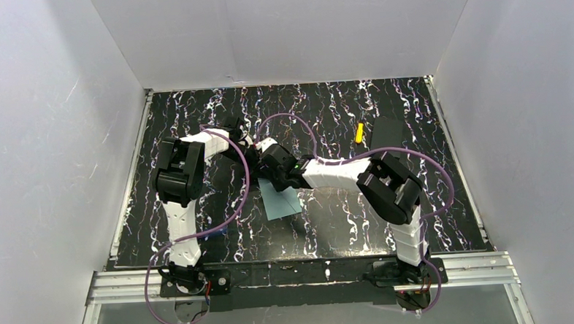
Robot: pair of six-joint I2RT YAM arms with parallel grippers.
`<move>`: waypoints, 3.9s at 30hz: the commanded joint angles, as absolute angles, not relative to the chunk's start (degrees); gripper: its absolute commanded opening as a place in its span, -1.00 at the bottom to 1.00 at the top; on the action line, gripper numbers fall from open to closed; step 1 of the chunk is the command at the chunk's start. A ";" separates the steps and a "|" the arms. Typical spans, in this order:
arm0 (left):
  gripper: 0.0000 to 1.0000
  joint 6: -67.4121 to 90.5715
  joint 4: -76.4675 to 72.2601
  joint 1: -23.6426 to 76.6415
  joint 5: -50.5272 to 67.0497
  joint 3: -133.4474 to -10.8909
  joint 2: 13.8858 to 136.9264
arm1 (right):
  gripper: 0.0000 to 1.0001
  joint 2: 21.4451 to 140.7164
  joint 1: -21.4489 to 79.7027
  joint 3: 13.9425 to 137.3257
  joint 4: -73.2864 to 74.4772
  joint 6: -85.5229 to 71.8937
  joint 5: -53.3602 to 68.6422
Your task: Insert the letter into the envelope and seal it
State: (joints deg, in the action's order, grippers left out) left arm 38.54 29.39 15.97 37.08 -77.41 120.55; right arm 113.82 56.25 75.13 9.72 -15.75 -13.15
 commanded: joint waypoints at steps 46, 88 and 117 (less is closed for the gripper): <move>-1.00 34.94 34.02 15.50 23.88 -75.88 125.86 | -0.97 108.10 58.71 58.43 22.60 -11.86 -7.75; 0.33 27.26 35.57 15.51 15.38 -69.95 80.73 | 0.25 100.89 35.68 72.67 37.84 -58.73 -23.35; 0.33 27.28 36.81 15.46 16.76 -71.89 83.36 | -0.24 109.44 34.20 73.75 39.67 -56.96 -29.05</move>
State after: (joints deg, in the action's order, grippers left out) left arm 27.64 35.46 15.64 15.94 -70.22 83.09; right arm 109.27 35.11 74.22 39.38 -59.75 -27.77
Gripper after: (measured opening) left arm 0.664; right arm 0.470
